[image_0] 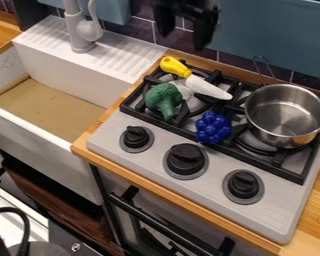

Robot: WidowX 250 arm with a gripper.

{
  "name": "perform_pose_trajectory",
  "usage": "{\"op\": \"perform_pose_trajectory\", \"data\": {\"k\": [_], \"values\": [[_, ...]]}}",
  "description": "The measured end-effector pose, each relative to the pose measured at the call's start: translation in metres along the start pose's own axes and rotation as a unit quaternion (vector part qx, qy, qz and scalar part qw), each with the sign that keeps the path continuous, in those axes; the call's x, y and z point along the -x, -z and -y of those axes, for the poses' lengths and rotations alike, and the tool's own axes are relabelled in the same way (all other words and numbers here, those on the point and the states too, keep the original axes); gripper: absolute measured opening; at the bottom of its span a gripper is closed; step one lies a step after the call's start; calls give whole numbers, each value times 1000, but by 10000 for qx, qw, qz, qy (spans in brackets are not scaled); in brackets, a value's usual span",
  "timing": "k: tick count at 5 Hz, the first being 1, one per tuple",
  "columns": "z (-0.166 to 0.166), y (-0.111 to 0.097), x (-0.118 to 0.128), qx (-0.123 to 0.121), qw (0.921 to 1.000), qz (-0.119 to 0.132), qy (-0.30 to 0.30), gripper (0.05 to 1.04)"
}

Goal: Put the grapes in the silver pot

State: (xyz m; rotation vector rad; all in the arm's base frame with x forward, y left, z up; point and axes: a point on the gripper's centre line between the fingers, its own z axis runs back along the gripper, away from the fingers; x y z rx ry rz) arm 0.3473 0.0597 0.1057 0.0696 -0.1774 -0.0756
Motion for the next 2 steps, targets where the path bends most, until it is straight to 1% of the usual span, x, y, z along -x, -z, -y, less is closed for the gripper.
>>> {"op": "perform_pose_trajectory", "data": {"k": [1,2], "values": [[8,4,15,405,9977,-313,451,987],[16,2,33,657,9937,-236,882,987]]}}
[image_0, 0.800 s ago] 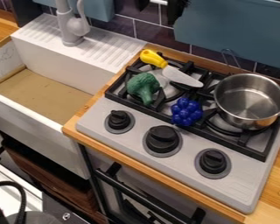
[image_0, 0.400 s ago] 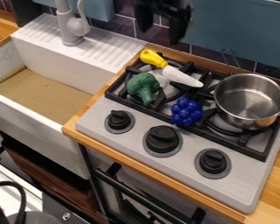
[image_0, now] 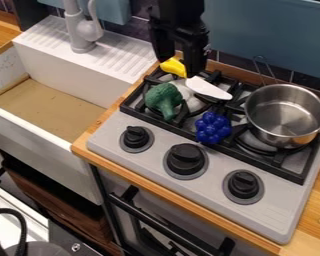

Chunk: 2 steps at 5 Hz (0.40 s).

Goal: Put the grapes in the silver pot

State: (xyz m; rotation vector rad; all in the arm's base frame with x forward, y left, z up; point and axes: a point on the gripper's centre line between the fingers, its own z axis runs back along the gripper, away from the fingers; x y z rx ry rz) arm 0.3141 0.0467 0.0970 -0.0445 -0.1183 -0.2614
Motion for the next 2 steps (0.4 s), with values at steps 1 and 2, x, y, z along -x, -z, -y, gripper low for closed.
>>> {"op": "perform_pose_trajectory", "data": {"k": [1,2], "values": [[13,9,17,78,9994,-111,326,987],[24,15,24,28,9987,88,495,987]]}}
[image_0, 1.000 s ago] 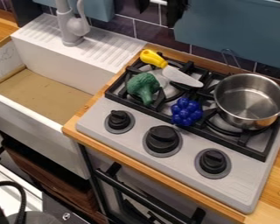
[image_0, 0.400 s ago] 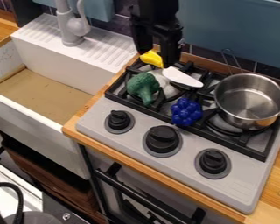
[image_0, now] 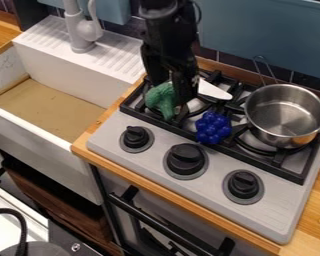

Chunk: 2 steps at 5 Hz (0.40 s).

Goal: Put the grapes in the silver pot

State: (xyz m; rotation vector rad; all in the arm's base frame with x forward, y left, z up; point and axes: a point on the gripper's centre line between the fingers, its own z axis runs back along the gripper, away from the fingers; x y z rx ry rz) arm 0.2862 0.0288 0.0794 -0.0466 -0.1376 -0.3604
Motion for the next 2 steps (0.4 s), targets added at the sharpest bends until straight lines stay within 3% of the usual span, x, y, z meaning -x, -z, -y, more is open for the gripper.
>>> {"op": "perform_pose_trajectory", "data": {"k": [1,2], "values": [[6,4,-8,-79,9997,214,-72,987],[12,13,-11,53,9994,315,-117,987]]}}
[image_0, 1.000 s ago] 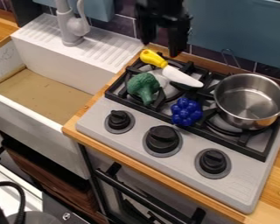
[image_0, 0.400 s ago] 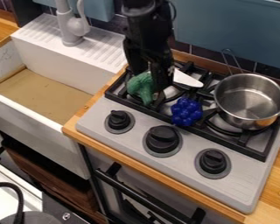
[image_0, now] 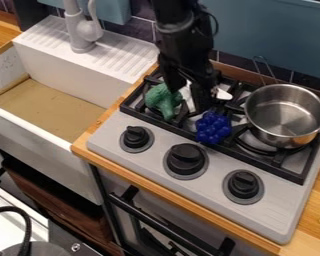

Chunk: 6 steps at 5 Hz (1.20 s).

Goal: Put the grapes in the silver pot

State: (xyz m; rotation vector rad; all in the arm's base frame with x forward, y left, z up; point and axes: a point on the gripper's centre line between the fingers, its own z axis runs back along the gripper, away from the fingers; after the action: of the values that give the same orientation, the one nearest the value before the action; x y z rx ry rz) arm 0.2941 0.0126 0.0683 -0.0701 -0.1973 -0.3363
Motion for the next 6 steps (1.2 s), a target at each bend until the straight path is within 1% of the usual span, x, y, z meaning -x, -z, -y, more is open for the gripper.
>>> {"op": "perform_pose_trajectory", "data": {"k": [1,2,3,4,5,6], "values": [[7,10,0,206,9997,-94,-24,987],[10,15,1,233,9994,-172,-208,987],[13,18,2,235,9978,-155,-601,987],[17,28,3,72,9974,43,-717,987],[21,35,2,182,9962,45,-853,987],[25,37,-1,377,9967,169,-698,987]]}}
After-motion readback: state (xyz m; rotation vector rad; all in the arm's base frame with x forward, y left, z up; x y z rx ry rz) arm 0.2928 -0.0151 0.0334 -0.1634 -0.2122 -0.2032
